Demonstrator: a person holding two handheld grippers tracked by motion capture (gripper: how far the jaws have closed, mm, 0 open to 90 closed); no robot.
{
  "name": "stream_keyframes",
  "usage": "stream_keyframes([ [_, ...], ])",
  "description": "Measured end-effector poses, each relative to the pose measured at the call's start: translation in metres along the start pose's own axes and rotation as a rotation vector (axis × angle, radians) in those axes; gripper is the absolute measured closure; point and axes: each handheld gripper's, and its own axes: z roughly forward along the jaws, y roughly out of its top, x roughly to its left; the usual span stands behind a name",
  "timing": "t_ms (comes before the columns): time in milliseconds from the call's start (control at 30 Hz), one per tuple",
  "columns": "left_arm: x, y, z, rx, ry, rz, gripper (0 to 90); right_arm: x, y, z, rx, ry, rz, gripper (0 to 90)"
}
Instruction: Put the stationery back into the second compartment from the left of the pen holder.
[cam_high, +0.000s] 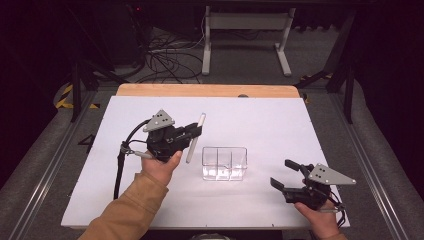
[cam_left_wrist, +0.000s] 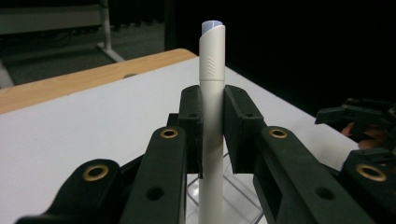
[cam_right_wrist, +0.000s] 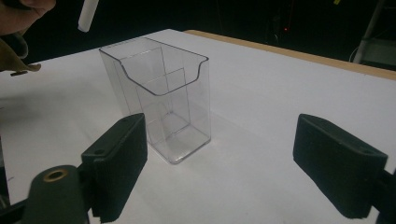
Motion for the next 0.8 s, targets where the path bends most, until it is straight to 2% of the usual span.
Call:
stream_keyframes([
  [67, 0.000, 0.001, 0.001, -0.014, -0.021, -0.002, 78.9, 0.000, 0.000, 0.000, 0.001, 0.001, -0.001, 18.4],
  [233, -0.005, 0.002, 0.002, -0.042, -0.049, 0.034, 78.9, 0.001, 0.000, 0.001, 0.001, 0.003, -0.005, 18.4],
  [333, -0.008, 0.004, 0.005, -0.060, -0.067, 0.041, 78.9, 0.001, 0.000, 0.001, 0.001, 0.003, -0.006, 18.4],
  [800, -0.028, 0.012, 0.031, -0.071, -0.129, 0.075, 78.9, 0.001, 0.000, 0.001, 0.001, 0.005, -0.006, 18.4],
])
